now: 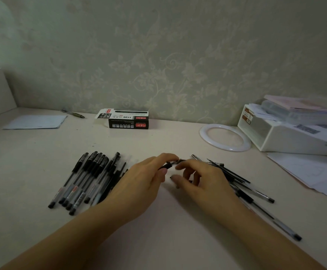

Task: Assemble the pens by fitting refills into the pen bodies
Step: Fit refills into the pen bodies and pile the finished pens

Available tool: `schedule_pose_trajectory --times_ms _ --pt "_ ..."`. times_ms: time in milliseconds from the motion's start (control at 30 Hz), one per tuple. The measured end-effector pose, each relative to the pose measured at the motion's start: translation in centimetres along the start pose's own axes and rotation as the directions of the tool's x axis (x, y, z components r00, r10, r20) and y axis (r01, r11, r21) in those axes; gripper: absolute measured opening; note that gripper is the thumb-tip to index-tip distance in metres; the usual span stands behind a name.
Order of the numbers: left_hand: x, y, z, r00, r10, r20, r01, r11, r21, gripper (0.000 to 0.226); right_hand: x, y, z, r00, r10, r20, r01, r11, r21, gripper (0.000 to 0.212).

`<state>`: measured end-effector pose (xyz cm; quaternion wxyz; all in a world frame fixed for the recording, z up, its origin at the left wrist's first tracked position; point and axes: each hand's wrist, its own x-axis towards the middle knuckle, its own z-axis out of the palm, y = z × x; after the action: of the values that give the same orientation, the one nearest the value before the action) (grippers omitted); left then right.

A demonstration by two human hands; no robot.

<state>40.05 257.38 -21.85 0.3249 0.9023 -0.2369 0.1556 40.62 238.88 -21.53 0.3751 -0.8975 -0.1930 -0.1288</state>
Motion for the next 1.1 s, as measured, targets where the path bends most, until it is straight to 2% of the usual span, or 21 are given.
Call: schedule_pose_trajectory --times_ms 67,167,400,467,533,600,633,700,733,800,833,900,933,1000,1100 --pt "0.0 0.2 -0.1 0.999 0.041 -0.025 -0.041 0.999 -0.022 0.036 0.2 -0.3 -0.2 0.997 0.075 -0.022 -0.069 0.977 0.202 0.012" --pt "-0.1 0.5 -0.1 0.995 0.089 -0.043 -0.09 0.995 -0.043 0.034 0.3 -0.8 -0.4 0.986 0.169 0.006 -0.152 0.869 0.471 0.011" --pt "0.1 0.6 -0.1 0.991 0.108 -0.076 -0.111 0.993 -0.039 0.036 0.4 -0.6 -0.5 0.95 0.307 0.057 -0.274 0.733 0.622 0.014" --pt "0.1 0.4 0.0 0.994 0.073 -0.079 -0.075 0.997 -0.017 0.037 0.8 -0.4 -0.7 0.932 0.364 -0.008 -0.265 0.694 0.669 0.017" --pt "0.1 0.2 -0.1 0.997 0.033 -0.074 -0.033 0.999 0.003 0.037 1.3 -0.3 -1.6 0.892 0.433 -0.131 -0.199 0.635 0.747 0.02" --pt "0.2 0.1 -0.2 0.998 -0.001 -0.07 0.003 0.999 0.033 0.035 1.6 0.1 -2.8 0.821 0.503 -0.27 -0.1 0.593 0.799 0.018" --pt "0.2 0.0 -0.2 0.997 -0.017 -0.07 0.021 0.998 0.053 0.032 1.7 0.4 -3.4 0.78 0.525 -0.34 -0.066 0.61 0.79 0.016" --pt "0.1 0.0 -0.4 0.996 -0.056 -0.076 0.064 0.992 0.113 0.027 1.8 1.1 -4.0 0.733 0.496 -0.465 -0.064 0.731 0.68 0.012" --pt "0.1 -0.1 -0.6 0.993 -0.079 -0.084 0.092 0.983 0.158 0.026 1.8 1.6 -4.1 0.745 0.431 -0.509 -0.084 0.817 0.57 0.011" --pt "-0.1 -0.5 -1.2 0.983 -0.15 -0.102 0.173 0.944 0.28 0.025 1.7 2.2 -4.1 0.827 0.245 -0.506 -0.12 0.956 0.267 0.007" --pt "-0.2 -0.6 -1.5 0.975 -0.2 -0.101 0.222 0.913 0.341 0.027 1.6 2.6 -4.0 0.866 0.155 -0.476 -0.12 0.987 0.104 0.006" --pt "-0.3 -0.7 -2.1 0.948 -0.305 -0.087 0.312 0.849 0.427 0.034 1.4 3.2 -3.8 0.915 0.029 -0.403 -0.105 0.98 -0.168 0.003" --pt "-0.4 -0.7 -2.2 0.933 -0.351 -0.08 0.347 0.818 0.459 0.039 1.2 3.4 -3.6 0.931 0.011 -0.366 -0.115 0.957 -0.265 0.003" --pt "-0.6 -0.7 -2.4 0.908 -0.414 -0.071 0.39 0.767 0.509 0.047 1.0 3.6 -3.5 0.95 0.041 -0.309 -0.162 0.912 -0.377 0.004" --pt "-0.7 -0.8 -2.3 0.889 -0.45 -0.08 0.416 0.724 0.55 0.048 1.0 3.5 -3.4 0.957 0.105 -0.271 -0.221 0.868 -0.445 0.01"
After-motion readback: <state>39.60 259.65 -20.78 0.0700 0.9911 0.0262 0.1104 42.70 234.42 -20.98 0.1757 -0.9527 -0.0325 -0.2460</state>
